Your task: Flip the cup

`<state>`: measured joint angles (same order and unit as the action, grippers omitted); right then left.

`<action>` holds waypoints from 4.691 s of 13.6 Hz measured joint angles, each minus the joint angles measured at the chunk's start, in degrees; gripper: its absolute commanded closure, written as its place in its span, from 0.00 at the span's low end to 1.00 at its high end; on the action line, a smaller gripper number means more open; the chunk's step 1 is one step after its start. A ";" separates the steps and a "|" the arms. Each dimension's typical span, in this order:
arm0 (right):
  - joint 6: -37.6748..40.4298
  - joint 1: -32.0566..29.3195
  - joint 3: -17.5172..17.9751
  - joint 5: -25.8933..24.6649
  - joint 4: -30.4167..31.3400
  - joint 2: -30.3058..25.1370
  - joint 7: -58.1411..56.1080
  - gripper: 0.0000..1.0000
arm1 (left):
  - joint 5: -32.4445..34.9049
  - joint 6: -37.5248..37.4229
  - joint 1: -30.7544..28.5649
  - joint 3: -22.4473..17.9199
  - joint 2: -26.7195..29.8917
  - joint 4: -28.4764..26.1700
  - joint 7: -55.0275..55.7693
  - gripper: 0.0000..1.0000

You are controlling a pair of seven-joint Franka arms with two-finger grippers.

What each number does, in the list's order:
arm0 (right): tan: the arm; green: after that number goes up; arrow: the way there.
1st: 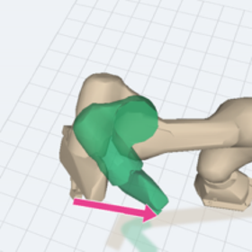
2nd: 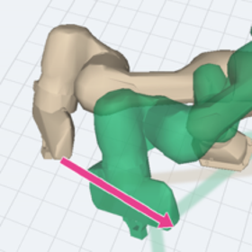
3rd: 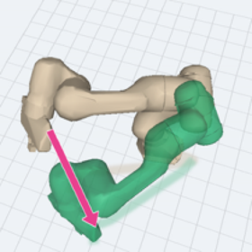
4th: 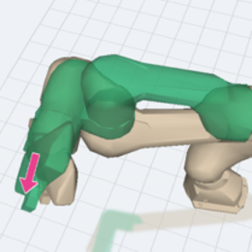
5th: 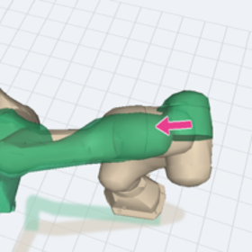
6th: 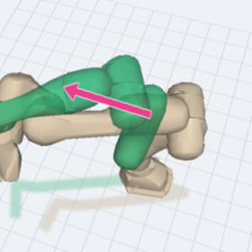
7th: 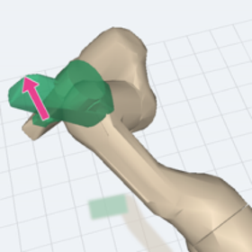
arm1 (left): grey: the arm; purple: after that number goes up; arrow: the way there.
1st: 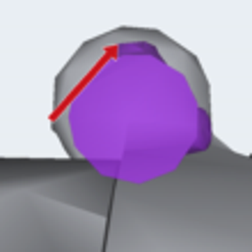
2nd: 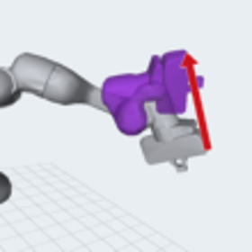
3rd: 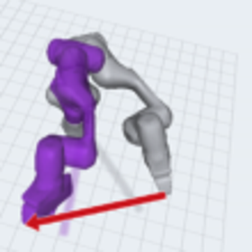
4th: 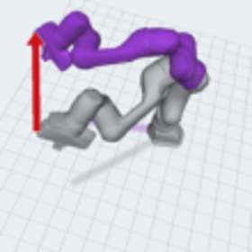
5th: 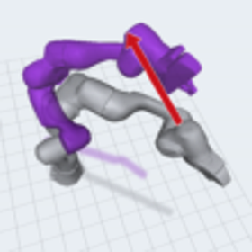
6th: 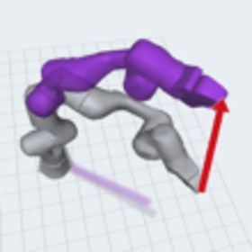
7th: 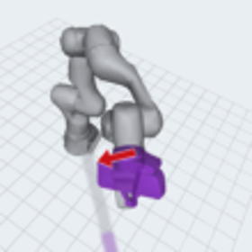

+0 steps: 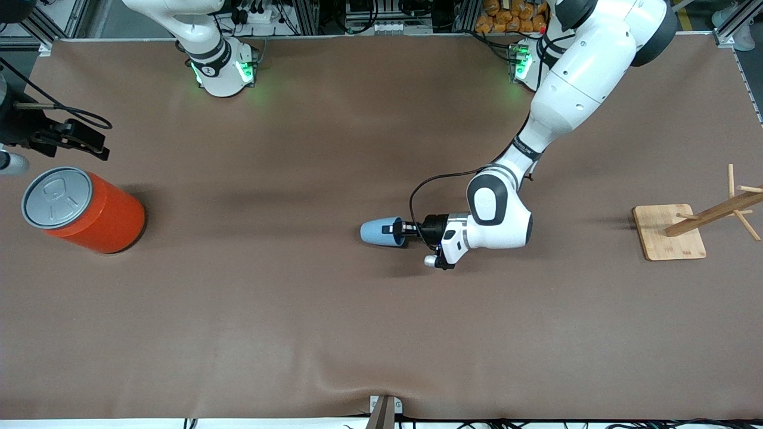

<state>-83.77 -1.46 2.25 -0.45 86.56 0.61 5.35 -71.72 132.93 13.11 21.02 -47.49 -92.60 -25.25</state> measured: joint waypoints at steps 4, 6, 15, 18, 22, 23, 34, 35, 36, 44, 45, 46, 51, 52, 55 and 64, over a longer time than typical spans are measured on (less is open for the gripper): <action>0.00 -0.99 -0.06 0.00 -0.76 0.00 0.00 0.00 | 0.01 0.01 -1.03 -0.15 2.89 0.84 3.86 1.00; -0.07 -1.31 -0.08 0.00 -0.78 0.00 -0.04 0.00 | 2.75 0.00 -1.44 -0.61 7.66 0.84 10.06 1.00; -4.49 -0.47 0.97 0.21 -1.33 0.36 -0.01 0.00 | 54.07 -12.59 -11.86 -2.23 22.62 -0.16 39.32 1.00; -5.80 0.86 1.07 0.28 -1.45 0.41 -0.01 0.00 | 66.85 -14.05 -15.09 -2.48 22.93 -3.45 40.26 1.00; -5.74 1.82 1.12 0.28 -1.47 1.04 0.00 0.00 | 71.66 -9.52 -19.85 -2.66 22.93 -11.62 40.27 1.00; -5.72 1.82 1.08 0.28 -1.47 1.19 0.00 0.00 | 73.62 -8.04 -20.51 -2.67 23.00 -13.49 40.44 1.00; -5.71 2.22 1.06 0.28 -1.57 1.31 0.00 0.00 | 81.58 0.24 -23.25 -2.69 24.68 -21.53 41.80 0.98; -5.68 2.22 1.03 0.28 -1.57 1.31 0.00 0.00 | 81.58 0.24 -23.25 -2.69 24.69 -21.57 41.90 0.82; -5.61 2.21 0.98 0.28 -1.57 1.31 0.00 0.00 | 81.58 0.24 -23.25 -2.69 24.69 -21.62 42.11 0.39; -3.15 -3.73 -1.07 0.12 -1.83 1.51 -0.17 0.00 | 81.58 -9.08 -23.32 -2.69 25.32 -14.95 42.90 0.00; -3.07 -3.98 -1.10 0.11 -1.80 1.64 -0.16 0.00 | 81.58 -13.09 -23.31 -2.64 25.72 -11.43 42.90 0.00; -3.09 -3.96 -1.03 0.02 -1.80 1.72 -0.13 0.00 | 81.58 -17.20 -23.30 -2.56 26.23 -7.59 42.90 0.00; -2.98 -3.80 -0.57 -0.56 -1.91 1.70 -0.09 0.00 | 81.66 -27.78 -23.27 -2.25 31.60 3.55 42.40 0.00; -2.92 -3.63 -0.40 -0.56 -1.93 1.67 -0.09 0.00 | 81.66 -28.69 -23.27 -2.22 33.64 3.94 41.85 0.00; -1.63 -2.24 -0.33 -0.54 -1.93 1.64 -0.08 0.00 | 81.66 -33.15 -23.24 -1.96 40.01 4.09 39.84 0.00; 0.07 0.29 -2.65 -0.55 -2.09 0.86 0.09 0.00 | 78.37 -38.02 -19.89 -9.06 44.38 5.68 31.67 0.00</action>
<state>-83.70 -1.17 -0.39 -1.01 84.48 1.47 5.44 6.65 94.91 -6.79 11.96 -3.11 -86.91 6.42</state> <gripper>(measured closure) 0.000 0.000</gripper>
